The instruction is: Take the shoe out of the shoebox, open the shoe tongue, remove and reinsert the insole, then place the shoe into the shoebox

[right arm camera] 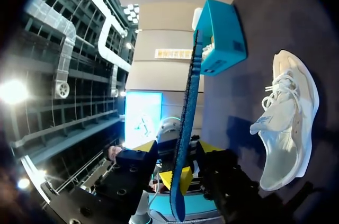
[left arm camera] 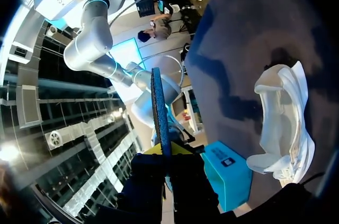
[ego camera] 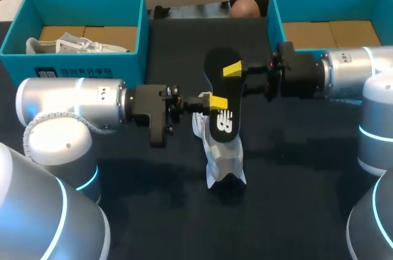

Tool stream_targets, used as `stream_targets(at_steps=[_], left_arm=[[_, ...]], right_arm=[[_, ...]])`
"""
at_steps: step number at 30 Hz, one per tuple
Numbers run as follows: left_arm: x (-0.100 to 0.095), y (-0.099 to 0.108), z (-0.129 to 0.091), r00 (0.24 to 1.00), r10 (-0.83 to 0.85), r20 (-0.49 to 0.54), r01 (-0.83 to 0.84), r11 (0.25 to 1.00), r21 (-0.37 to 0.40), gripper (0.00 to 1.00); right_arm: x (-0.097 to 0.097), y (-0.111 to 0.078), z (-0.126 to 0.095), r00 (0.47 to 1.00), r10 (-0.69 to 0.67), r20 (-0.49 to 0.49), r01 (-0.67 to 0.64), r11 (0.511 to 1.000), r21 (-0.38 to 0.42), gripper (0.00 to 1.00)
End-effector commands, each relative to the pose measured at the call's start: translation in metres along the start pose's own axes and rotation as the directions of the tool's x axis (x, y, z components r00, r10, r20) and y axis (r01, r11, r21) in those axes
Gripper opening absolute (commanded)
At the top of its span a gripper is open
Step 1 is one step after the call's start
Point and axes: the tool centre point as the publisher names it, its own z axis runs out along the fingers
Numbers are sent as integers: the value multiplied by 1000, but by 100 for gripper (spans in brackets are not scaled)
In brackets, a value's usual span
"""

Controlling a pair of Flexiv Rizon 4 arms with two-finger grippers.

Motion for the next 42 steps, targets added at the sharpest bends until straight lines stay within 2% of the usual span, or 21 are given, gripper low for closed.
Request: stream_targets(at_steps=[1,7,10,18,19,20,26,36,42], left_arm=[[-2,-6,-1,1000,19,2,-19,1000,-2,0],[-2,-7,-1,1000,19,3,-19,1000,-4,0],[-2,-7,-2,1000,10,1,-10,1000,-3,0],[0,-9,-1,1000,-11,-3,11,1000,-5,0],[0,-9,-1,1000,-18,-6,18,1000,-7,37],[1,-8,-2,1000,-17,-12,17,1000,-7,100],[4,-5,-17,999,0,-44,0,1000,10,100],[16,10,-50,990,-5,-143,-1,999,-45,100],[10,21,-57,944,-121,-307,111,993,-51,100]], right_arm=[[0,1,0,1000,0,1,0,1000,3,38],[-1,3,-1,1000,13,1,-13,1000,5,23],[-2,3,-1,1000,17,0,-17,1000,4,0],[-4,5,-1,1000,16,-10,-16,1000,5,0],[-5,5,-2,1000,16,-11,-16,1000,5,0],[-5,4,-3,1000,17,-11,-17,1000,3,0],[-9,3,-9,999,33,-8,-33,999,-7,0],[-17,4,-13,998,61,0,-61,998,-8,0],[-25,2,-12,997,74,-2,-74,997,-11,0]])
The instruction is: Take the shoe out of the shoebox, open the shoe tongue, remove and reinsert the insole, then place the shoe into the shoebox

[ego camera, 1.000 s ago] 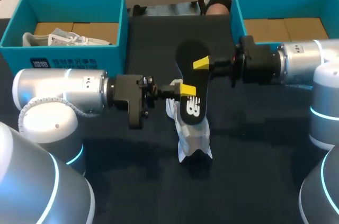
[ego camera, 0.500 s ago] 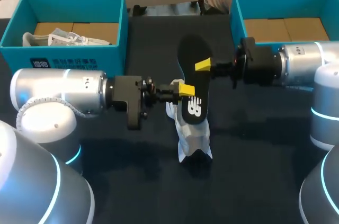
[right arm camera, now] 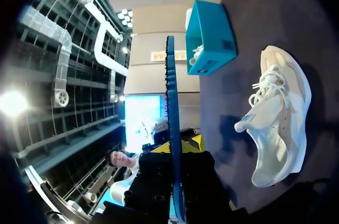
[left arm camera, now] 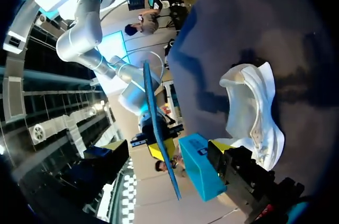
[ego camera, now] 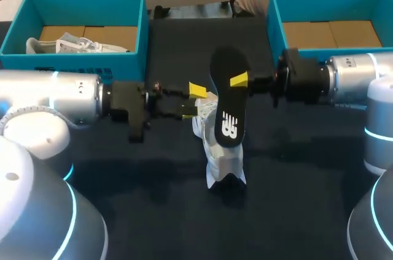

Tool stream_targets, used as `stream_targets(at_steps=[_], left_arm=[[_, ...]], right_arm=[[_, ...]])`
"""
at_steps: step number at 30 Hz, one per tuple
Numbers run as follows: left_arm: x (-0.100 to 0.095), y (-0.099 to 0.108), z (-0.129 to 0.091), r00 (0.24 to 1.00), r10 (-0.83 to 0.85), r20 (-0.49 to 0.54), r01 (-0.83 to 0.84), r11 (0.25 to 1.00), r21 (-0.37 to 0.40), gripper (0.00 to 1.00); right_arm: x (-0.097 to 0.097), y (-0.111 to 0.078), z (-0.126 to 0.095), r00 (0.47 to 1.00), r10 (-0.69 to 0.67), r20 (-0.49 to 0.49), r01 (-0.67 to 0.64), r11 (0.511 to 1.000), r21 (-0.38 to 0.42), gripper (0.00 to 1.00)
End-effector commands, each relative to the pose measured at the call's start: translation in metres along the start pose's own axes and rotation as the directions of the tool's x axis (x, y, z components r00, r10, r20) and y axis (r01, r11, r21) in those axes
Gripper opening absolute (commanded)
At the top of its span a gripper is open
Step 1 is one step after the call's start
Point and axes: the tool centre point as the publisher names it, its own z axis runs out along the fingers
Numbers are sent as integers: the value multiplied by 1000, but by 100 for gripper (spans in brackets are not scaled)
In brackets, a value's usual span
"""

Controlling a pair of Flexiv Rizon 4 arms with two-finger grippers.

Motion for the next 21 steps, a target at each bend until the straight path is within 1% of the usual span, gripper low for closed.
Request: stream_targets(at_steps=[1,2,3,5,6,7,11,14,16,21], left_arm=[[-13,6,-8,975,-100,-199,103,995,9,100],[-14,7,-8,971,-68,-230,76,997,27,100],[-14,7,-9,955,-74,-286,82,997,16,100],[-16,9,-8,941,-87,-328,99,995,20,100],[-17,10,-8,926,-87,-369,97,995,10,100],[-18,10,-7,926,-93,-366,104,994,10,100],[-26,13,-7,904,-116,-411,125,992,-4,100],[-30,17,-8,878,-111,-466,117,993,-16,100],[-33,21,-10,844,-102,-526,113,993,-12,100],[-33,21,-10,844,-102,-526,113,993,-12,100]], right_arm=[[-5,-1,2,1000,5,-4,-5,1000,-1,0],[-6,-1,2,1000,6,-5,-6,1000,0,0],[-8,-2,3,1000,7,-6,-7,1000,-1,0],[-10,-3,3,1000,11,-7,-11,1000,-2,0],[-11,-3,4,1000,12,-9,-12,1000,-3,0],[-11,-4,4,1000,12,-10,-13,1000,-4,0],[-14,-5,6,1000,13,-14,-13,1000,-6,0],[-15,-7,6,1000,14,-17,-15,1000,-8,0],[-16,-7,6,1000,17,-18,-17,1000,-7,0],[-18,-7,7,1000,25,-16,-25,1000,0,0]])
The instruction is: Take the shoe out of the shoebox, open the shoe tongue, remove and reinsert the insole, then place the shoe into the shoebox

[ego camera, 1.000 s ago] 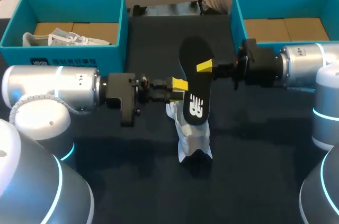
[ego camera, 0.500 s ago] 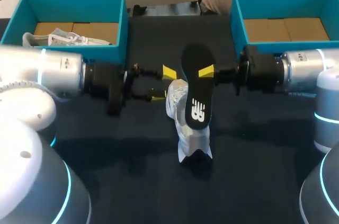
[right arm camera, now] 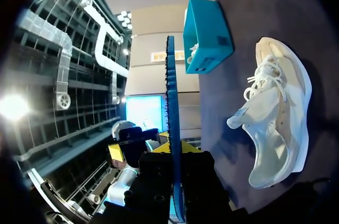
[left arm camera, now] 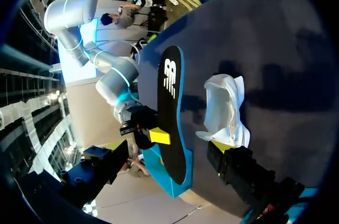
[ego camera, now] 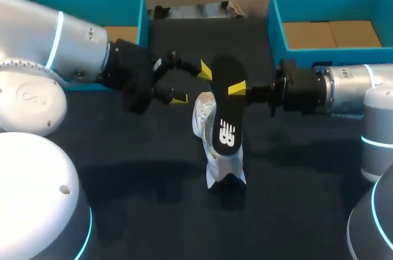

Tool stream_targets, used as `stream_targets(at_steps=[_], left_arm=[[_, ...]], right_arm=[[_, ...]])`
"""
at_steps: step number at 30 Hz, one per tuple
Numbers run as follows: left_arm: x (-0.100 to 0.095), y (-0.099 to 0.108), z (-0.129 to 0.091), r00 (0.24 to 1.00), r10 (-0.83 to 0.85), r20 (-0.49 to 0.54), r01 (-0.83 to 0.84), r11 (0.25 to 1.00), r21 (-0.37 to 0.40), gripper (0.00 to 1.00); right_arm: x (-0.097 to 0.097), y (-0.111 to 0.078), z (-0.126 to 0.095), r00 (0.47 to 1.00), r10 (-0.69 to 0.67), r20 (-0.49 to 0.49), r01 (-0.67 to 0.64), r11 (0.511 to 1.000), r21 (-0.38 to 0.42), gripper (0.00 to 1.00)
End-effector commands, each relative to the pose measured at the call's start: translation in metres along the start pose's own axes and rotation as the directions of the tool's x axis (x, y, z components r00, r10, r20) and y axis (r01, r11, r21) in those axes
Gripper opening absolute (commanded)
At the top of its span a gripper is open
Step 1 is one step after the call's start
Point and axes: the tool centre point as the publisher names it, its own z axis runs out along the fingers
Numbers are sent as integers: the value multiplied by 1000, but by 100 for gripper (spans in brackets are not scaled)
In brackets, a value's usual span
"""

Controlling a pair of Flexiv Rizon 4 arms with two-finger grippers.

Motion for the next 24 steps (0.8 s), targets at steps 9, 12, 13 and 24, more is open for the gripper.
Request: stream_targets(at_steps=[9,12,13,24], left_arm=[[-4,2,-1,992,0,-130,1,1000,5,100],[-6,1,-1,991,24,-135,-24,1000,4,100],[-8,-1,-3,989,21,-148,-20,1000,5,100],[-27,3,-3,939,-19,-344,29,999,24,100]], right_arm=[[1,5,5,999,-9,46,6,998,59,0],[1,6,6,998,-15,58,10,997,80,0],[1,7,7,998,-17,62,12,996,91,0],[0,9,10,997,-24,78,14,993,114,0]])
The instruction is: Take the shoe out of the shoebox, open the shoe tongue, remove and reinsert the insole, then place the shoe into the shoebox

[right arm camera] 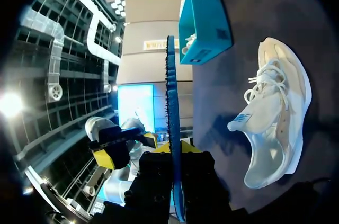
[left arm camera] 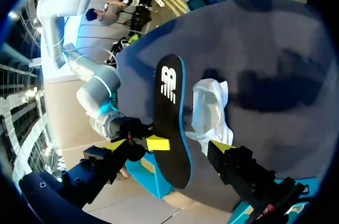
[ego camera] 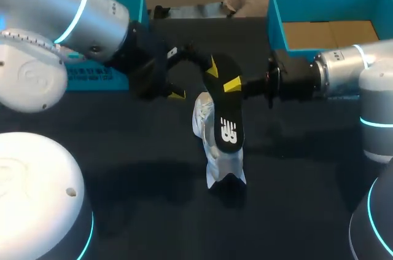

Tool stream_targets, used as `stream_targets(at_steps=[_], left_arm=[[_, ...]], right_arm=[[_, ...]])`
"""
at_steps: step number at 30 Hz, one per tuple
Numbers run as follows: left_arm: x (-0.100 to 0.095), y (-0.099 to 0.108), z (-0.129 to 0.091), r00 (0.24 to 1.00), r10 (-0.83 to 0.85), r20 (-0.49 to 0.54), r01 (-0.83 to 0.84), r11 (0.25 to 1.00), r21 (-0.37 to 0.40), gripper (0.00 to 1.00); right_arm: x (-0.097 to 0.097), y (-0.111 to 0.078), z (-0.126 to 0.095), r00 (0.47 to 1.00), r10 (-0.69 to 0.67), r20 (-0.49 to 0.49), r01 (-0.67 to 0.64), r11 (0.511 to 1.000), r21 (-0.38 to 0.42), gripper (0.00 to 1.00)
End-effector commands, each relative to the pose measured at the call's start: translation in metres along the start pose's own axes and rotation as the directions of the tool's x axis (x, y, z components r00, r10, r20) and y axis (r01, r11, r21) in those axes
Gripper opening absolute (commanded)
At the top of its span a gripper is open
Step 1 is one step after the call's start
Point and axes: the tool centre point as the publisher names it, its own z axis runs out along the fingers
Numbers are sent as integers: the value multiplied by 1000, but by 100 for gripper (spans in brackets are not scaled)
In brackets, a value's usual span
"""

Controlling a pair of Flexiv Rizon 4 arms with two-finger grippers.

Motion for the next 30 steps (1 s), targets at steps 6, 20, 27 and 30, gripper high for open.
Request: stream_targets(at_steps=[6,20,27,30], left_arm=[[-16,8,3,968,-30,-247,37,999,24,100],[-28,23,22,886,-121,-447,159,986,49,100],[-31,23,21,888,-76,-453,93,996,15,100],[-31,23,21,888,-76,-453,93,996,15,100]], right_arm=[[-4,2,3,1000,4,0,-4,1000,11,0],[-7,3,4,1000,-3,16,3,1000,29,0],[-7,3,4,1000,-1,18,1,1000,27,0],[-8,4,4,1000,3,18,-3,1000,29,0]])
